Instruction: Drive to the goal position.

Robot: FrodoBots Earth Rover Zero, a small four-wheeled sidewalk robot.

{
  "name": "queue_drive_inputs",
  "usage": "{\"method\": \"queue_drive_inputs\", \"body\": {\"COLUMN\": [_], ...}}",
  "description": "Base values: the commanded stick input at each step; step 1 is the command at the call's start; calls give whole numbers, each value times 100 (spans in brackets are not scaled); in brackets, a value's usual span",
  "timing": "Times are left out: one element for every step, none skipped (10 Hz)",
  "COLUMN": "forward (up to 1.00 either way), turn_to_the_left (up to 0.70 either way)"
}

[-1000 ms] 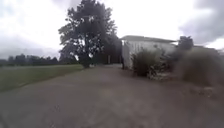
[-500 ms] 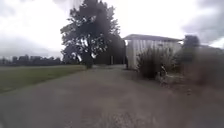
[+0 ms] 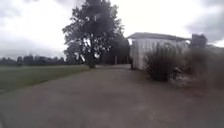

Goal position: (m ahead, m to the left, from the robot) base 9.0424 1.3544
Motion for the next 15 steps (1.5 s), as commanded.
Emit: {"method": "queue_drive_inputs", "body": {"forward": [100,100,100,100,100,100,100,100,100,100,100,100,100,100,100], "turn_to_the_left": [0,0,0,0,0,0,0,0,0,0,0,0,0,0,0]}}
